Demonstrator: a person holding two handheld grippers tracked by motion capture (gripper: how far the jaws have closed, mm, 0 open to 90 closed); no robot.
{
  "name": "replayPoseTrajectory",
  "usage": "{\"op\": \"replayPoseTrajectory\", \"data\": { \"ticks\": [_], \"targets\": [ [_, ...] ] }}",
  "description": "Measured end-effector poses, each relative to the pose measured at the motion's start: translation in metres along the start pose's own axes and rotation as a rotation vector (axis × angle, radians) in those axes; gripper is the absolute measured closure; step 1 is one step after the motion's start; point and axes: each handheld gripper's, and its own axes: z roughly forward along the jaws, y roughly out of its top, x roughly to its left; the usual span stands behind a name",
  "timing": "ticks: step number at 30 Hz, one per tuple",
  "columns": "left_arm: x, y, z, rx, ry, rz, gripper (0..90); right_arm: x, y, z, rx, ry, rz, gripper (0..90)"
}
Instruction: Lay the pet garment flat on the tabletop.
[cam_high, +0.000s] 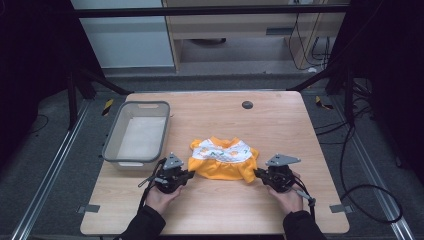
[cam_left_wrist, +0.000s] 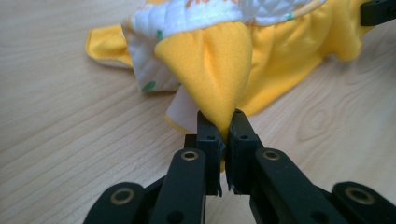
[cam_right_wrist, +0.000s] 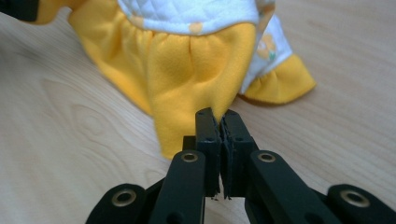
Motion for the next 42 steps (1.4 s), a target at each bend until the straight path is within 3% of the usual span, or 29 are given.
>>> {"op": "replayPoseTrajectory", "data": {
  "ticks": [4, 5, 6, 9, 15, 18, 21, 25, 30, 33, 34, 35, 42],
  "targets": [
    [-0.004, 0.001, -0.027, -0.037, -0.055, -0.018, 85.0, 0.008, 0.005, -0.026, -0.062, 0.032, -0.022, 87.1],
    [-0.004, 0.001, -0.027, -0.037, -0.055, -0.018, 84.6, 0.008, 0.005, -0.026, -0.062, 0.032, -0.022, 87.1],
    [-0.004, -0.001, -0.03, -0.03, -0.072, -0.019, 84.6, 0.012, 0.004, -0.039, -0.078, 0.059, -0.028, 87.1],
    [-0.01, -0.011, -0.04, -0.012, -0.103, -0.032, 82.9, 0.02, 0.0, -0.055, -0.088, 0.096, -0.022, 87.0],
    [-0.022, -0.037, -0.05, 0.031, -0.093, -0.022, 75.4, 0.029, -0.02, -0.068, -0.036, 0.153, -0.006, 86.0],
    [-0.024, -0.046, -0.045, 0.07, -0.061, 0.001, 69.0, 0.029, -0.029, -0.06, 0.02, 0.125, -0.013, 82.4],
    [-0.022, -0.048, -0.044, 0.061, -0.042, 0.011, 61.6, 0.027, -0.035, -0.051, 0.056, 0.09, -0.03, 77.5],
    [-0.02, -0.047, -0.05, 0.004, -0.008, 0.031, 50.2, 0.025, -0.033, -0.053, 0.012, 0.059, -0.035, 68.3],
    [-0.012, -0.036, -0.056, -0.065, 0.018, 0.022, 42.6, 0.023, -0.022, -0.059, -0.066, 0.007, -0.059, 59.8],
    [-0.003, -0.022, -0.055, -0.09, 0.05, 0.026, 41.0, 0.018, -0.01, -0.06, -0.11, -0.014, -0.064, 55.9],
    [0.003, -0.01, -0.051, -0.103, 0.069, 0.029, 41.0, 0.016, -0.005, -0.059, -0.122, -0.024, -0.067, 55.1],
    [0.003, -0.01, -0.051, -0.103, 0.069, 0.029, 40.9, 0.016, -0.005, -0.059, -0.122, -0.024, -0.067, 55.1],
    [0.024, 0.033, -0.022, -0.111, 0.137, 0.048, 40.5, -0.011, 0.036, -0.026, -0.15, -0.068, -0.03, 48.8]
  ]
}}
